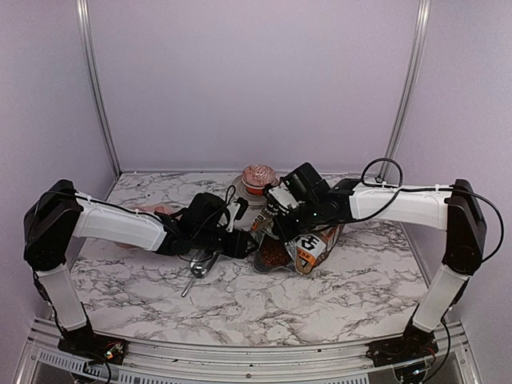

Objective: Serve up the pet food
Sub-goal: Adjust the pet food bag at the center of the board.

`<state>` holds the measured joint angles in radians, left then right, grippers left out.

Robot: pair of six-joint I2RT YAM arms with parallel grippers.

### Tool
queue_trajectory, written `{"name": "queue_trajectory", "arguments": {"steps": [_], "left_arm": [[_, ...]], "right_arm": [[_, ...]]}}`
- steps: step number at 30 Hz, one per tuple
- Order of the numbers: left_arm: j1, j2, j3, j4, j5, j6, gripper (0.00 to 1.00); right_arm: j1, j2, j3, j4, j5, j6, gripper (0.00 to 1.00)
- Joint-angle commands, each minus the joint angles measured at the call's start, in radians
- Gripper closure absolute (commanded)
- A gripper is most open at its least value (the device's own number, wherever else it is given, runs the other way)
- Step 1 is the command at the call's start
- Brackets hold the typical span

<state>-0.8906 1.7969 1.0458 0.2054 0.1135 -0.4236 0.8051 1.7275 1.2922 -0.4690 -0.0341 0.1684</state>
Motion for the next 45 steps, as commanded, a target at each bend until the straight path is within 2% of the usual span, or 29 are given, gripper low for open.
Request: {"name": "queue_trajectory", "arguments": {"steps": [1, 7, 11, 16, 20, 25, 30, 35, 39, 45], "left_arm": [[0.004, 0.028, 0.000, 0.137, 0.085, -0.087, 0.56], [0.001, 0.034, -0.036, 0.197, 0.055, -0.154, 0.84], [-0.001, 0.034, -0.054, 0.208, 0.033, -0.164, 0.94], [-0.001, 0.036, -0.063, 0.212, 0.008, -0.187, 0.99], [-0.001, 0.020, -0.083, 0.221, -0.034, -0.235, 1.00], [-0.001, 0.015, -0.088, 0.258, -0.008, -0.300, 1.00], [0.000, 0.002, -0.100, 0.289, -0.007, -0.339, 1.00], [0.002, -0.027, -0.106, 0.305, -0.008, -0.369, 1.00], [0.008, -0.063, -0.105, 0.307, -0.001, -0.409, 1.00], [0.021, -0.110, -0.097, 0.307, 0.026, -0.449, 1.00]], "right_arm": [[0.006, -0.006, 0.020, -0.044, 0.016, 0.017, 1.00], [0.006, 0.023, 0.045, -0.037, 0.006, 0.017, 1.00], [0.006, 0.029, 0.047, -0.030, 0.002, 0.013, 1.00], [0.006, 0.017, 0.034, -0.021, -0.029, -0.013, 1.00], [0.011, -0.016, -0.003, -0.018, -0.068, -0.046, 0.99], [0.013, -0.075, -0.052, -0.013, -0.087, -0.090, 0.70], [0.026, -0.141, -0.095, -0.013, -0.093, -0.133, 0.56], [0.079, -0.219, -0.157, -0.009, -0.070, -0.161, 0.51], [0.127, -0.277, -0.217, 0.012, 0.032, -0.170, 0.51], [0.186, -0.403, -0.377, 0.160, 0.136, -0.205, 0.50]]}}
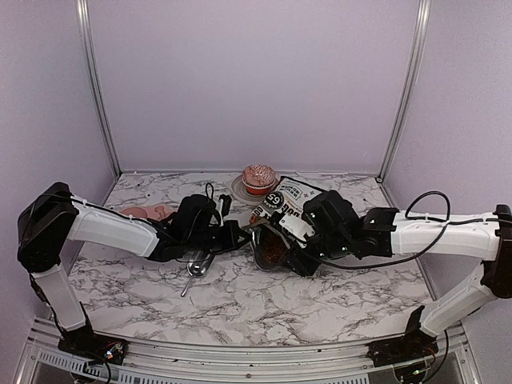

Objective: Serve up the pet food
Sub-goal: Adjust the pet food bag at the center of the board.

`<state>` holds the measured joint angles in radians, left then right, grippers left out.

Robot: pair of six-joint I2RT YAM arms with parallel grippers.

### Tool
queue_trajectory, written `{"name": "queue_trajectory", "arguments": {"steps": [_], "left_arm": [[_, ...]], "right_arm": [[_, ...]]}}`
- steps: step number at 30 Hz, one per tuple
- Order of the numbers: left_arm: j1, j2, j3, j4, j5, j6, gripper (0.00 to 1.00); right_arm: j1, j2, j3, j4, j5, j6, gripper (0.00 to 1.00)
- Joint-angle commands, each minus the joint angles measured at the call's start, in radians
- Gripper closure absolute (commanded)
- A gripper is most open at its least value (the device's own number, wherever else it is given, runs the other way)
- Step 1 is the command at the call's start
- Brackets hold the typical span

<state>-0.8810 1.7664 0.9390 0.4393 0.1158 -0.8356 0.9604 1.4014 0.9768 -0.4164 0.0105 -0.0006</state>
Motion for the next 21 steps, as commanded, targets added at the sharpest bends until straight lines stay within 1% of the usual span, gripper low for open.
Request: {"name": "queue_trajectory", "arguments": {"steps": [1, 6, 11, 16, 21], "left_arm": [[0.013, -0.085, 0.010, 0.073, 0.026, -0.038, 1.00], [0.020, -0.118, 0.018, 0.073, 0.029, -0.042, 1.00], [0.027, -0.141, 0.035, 0.073, 0.045, -0.050, 1.00], [0.033, -0.157, 0.053, 0.072, 0.061, -0.060, 1.00], [0.038, -0.167, 0.064, 0.073, 0.068, -0.062, 1.00]], "right_arm": [[0.032, -0.100, -0.084, 0.129, 0.109, -0.040, 0.50], [0.039, -0.215, -0.193, 0.241, 0.177, -0.116, 0.47], [0.044, -0.319, -0.298, 0.322, 0.152, -0.222, 0.47], [0.045, -0.344, -0.341, 0.347, 0.070, -0.307, 0.50], [0.046, -0.348, -0.377, 0.404, 0.073, -0.332, 0.53]]}}
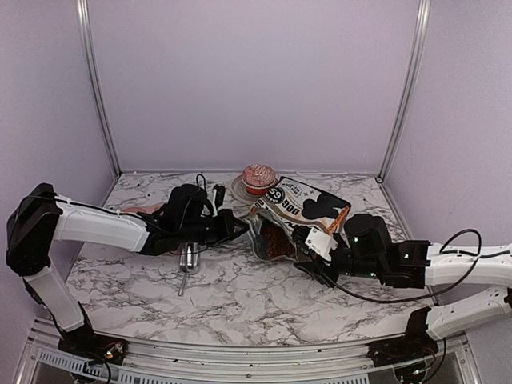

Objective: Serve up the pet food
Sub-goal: Adjust the pet food bag at the center of the board.

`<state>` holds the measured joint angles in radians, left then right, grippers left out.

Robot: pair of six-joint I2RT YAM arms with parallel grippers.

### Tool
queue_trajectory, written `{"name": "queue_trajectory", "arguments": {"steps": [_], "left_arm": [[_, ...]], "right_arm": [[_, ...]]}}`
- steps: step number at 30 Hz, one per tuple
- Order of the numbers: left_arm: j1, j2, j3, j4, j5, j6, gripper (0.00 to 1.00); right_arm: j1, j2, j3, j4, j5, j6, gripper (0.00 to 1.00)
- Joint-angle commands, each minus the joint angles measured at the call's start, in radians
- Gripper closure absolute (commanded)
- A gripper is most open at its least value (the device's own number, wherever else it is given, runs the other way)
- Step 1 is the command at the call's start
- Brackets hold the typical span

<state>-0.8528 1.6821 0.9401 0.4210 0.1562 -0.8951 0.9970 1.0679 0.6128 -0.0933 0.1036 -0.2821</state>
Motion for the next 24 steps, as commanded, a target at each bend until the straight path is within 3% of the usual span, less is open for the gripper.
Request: {"name": "queue_trajectory", "arguments": {"steps": [1, 4, 15, 24], "left_arm": [[0.011, -0.082, 0.067, 0.091, 0.029, -0.002, 1.00], [0.017, -0.075, 0.077, 0.091, 0.035, -0.007, 1.00], [0.023, -0.081, 0.107, 0.087, 0.064, -0.019, 1.00], [0.024, -0.086, 0.115, 0.084, 0.063, -0.025, 1.00]], "right_arm": [[0.009, -0.016, -0.017, 0.089, -0.027, -0.051, 0.53], [0.014, -0.022, -0.030, 0.102, -0.012, -0.056, 0.55], [0.036, -0.045, -0.092, 0.198, 0.263, -0.117, 0.58], [0.035, -0.045, -0.124, 0.260, 0.271, -0.152, 0.68]]}}
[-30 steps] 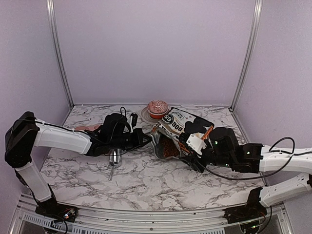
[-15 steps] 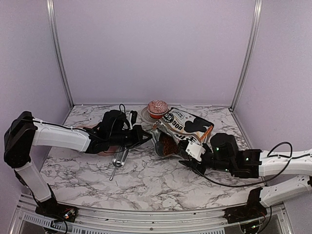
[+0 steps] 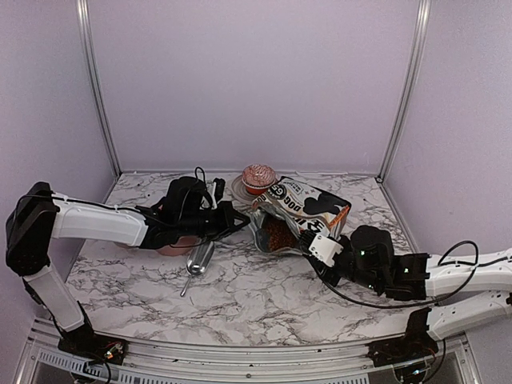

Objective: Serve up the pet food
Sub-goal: Adjust the pet food bag at the center of the board.

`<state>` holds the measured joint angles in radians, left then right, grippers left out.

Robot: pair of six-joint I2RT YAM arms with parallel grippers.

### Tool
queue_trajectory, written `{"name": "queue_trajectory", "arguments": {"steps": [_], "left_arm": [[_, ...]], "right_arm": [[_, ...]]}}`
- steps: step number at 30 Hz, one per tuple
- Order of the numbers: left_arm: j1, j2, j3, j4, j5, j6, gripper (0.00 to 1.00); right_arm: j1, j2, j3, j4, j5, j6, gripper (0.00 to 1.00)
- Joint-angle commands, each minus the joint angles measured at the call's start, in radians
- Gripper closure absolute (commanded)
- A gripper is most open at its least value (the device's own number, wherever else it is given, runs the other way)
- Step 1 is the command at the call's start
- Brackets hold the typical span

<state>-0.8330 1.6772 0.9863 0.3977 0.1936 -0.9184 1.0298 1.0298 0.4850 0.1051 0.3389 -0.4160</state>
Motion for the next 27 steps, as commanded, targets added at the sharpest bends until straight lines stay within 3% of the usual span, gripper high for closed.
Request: {"name": "queue_trajectory", "arguments": {"steps": [1, 17, 27], "left_arm": [[0.005, -0.080, 0.072, 0.107, 0.026, -0.003, 1.00], [0.009, -0.086, 0.092, 0.101, 0.035, -0.015, 1.00], [0.020, -0.107, 0.084, 0.099, 0.037, -0.014, 1.00]], "right_arm": [[0.003, -0.005, 0.004, 0.064, 0.030, -0.017, 0.68], [0.004, 0.050, -0.014, 0.123, 0.070, -0.036, 0.72], [0.003, 0.042, -0.019, 0.140, 0.116, -0.046, 0.91]]}}
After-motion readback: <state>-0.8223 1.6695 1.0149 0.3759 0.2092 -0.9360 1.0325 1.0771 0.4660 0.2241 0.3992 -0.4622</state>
